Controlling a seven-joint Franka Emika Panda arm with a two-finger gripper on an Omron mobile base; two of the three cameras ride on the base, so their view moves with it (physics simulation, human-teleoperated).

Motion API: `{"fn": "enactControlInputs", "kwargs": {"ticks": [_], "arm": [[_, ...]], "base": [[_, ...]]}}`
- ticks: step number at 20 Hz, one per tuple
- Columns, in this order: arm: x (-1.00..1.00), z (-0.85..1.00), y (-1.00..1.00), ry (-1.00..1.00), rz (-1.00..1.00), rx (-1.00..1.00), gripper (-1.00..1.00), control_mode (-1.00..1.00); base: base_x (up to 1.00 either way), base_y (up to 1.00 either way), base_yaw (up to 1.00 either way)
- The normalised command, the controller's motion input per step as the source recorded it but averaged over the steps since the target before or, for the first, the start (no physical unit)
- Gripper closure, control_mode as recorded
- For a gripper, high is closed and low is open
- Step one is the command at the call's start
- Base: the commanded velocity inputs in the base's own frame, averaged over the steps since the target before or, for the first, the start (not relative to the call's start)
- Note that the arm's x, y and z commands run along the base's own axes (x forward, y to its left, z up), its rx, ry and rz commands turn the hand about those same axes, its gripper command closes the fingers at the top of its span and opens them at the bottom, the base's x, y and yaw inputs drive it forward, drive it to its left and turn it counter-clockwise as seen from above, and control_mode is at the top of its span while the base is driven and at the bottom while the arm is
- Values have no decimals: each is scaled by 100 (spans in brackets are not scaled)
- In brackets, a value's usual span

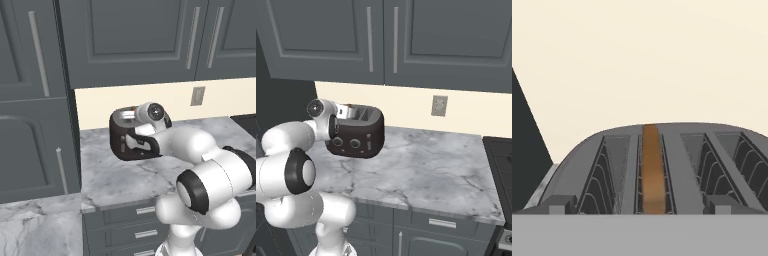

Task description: Start the toaster. Once the lever pops up, take the bread to the plate on the dining counter.

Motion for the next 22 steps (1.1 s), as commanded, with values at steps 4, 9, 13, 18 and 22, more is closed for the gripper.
{"fn": "enactControlInputs", "kwargs": {"ticks": [4,9,13,18,22], "arm": [[15,0,-13,0,0,5,-100,-100],[3,0,-18,0,0,4,-100,-100],[0,-10,-2,0,0,0,-100,-100],[0,-15,0,0,0,0,-100,-100],[0,-2,1,0,0,0,-100,-100]], "base": [[0,0,0],[0,0,0],[0,0,0],[0,0,0],[0,0,0]]}}
